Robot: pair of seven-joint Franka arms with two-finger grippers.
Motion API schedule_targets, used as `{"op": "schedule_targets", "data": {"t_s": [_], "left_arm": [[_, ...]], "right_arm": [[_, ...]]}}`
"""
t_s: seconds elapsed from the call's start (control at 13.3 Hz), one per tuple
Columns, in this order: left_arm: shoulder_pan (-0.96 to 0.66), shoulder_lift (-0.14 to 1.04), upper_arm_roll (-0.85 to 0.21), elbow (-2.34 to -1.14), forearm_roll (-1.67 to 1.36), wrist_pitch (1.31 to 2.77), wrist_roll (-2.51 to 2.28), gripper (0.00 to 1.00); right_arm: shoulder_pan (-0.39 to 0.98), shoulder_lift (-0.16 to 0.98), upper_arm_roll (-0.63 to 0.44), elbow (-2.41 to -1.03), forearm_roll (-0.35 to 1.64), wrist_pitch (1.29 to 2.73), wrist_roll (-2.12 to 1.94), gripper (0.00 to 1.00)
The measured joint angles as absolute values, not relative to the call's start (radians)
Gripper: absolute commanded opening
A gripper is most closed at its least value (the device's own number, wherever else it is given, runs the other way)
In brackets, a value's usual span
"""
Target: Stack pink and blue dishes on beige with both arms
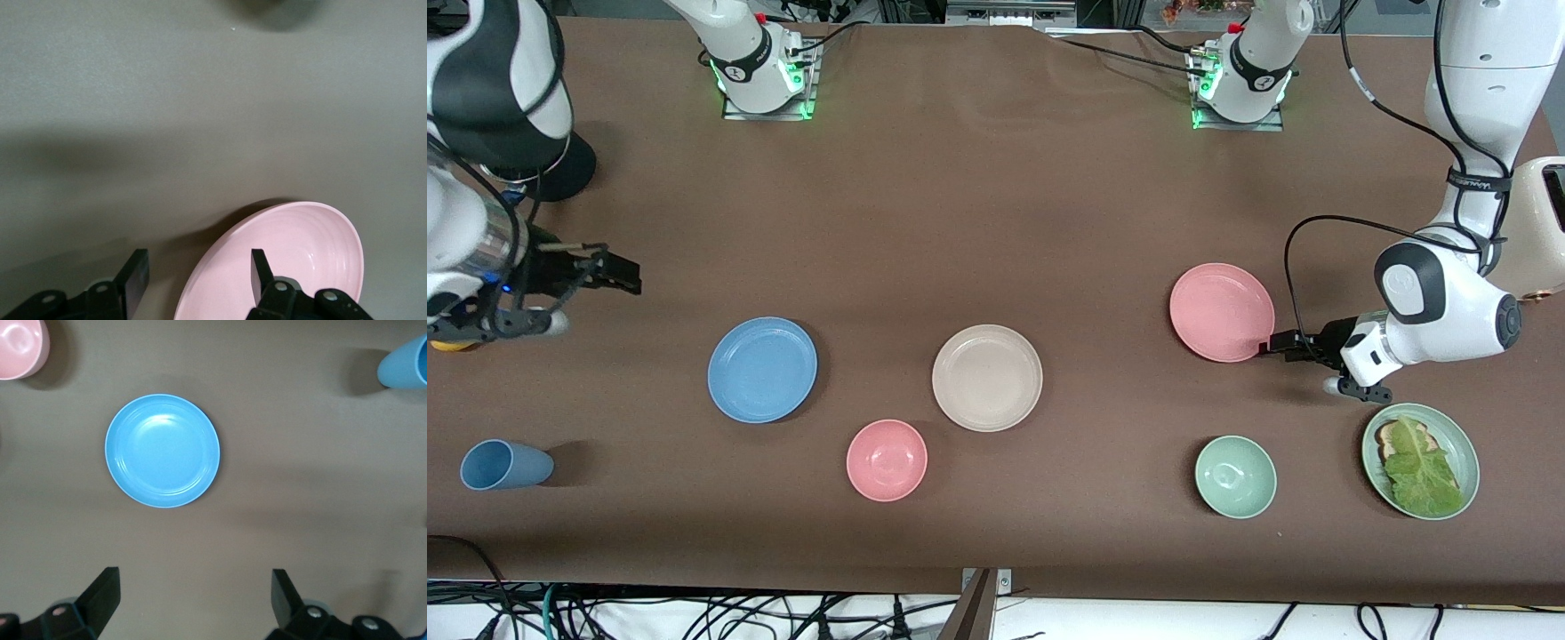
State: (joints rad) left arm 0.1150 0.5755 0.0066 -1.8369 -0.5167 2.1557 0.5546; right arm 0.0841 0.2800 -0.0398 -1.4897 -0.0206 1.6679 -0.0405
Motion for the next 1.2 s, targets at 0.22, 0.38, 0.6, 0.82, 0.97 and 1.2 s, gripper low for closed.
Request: {"op": "schedule_targets", "data": {"t_s": [0.22, 0.38, 0.6, 0.82, 0.97, 1.2], "left_arm": [[0.107, 0.574, 0.006, -1.801, -0.517, 2.090, 0.509, 0.70], [0.100, 0.573, 0.006, -1.775, -0.513, 2.059, 0.470, 0.71], [0.075, 0.568, 0.006, -1.735, -0.454, 2.027, 0.367, 0.73], [0.041, 0.562, 0.005, -1.662, -0.416, 1.926, 0.239, 0.74], [0.014, 0.556, 0.005, -1.596, -0.364, 1.851, 0.140, 0.77], [-0.018, 0.543, 0.005, -1.516, -0.341, 1.751, 0.043, 0.79]], "right_arm": [[0.086, 0.337, -0.039, -1.491, -0.020, 1.728, -0.040, 1.00], [0.086, 0.377, -0.039, -1.493, -0.019, 1.778, -0.040, 1.00], [0.086, 0.456, -0.039, -1.510, -0.018, 1.874, -0.040, 1.00], [0.086, 0.504, -0.039, -1.590, -0.018, 2.034, -0.041, 1.00], [0.085, 0.511, -0.039, -1.655, -0.018, 2.114, -0.041, 1.00], [0.084, 0.511, -0.039, -1.719, -0.018, 2.200, -0.042, 1.00]]}}
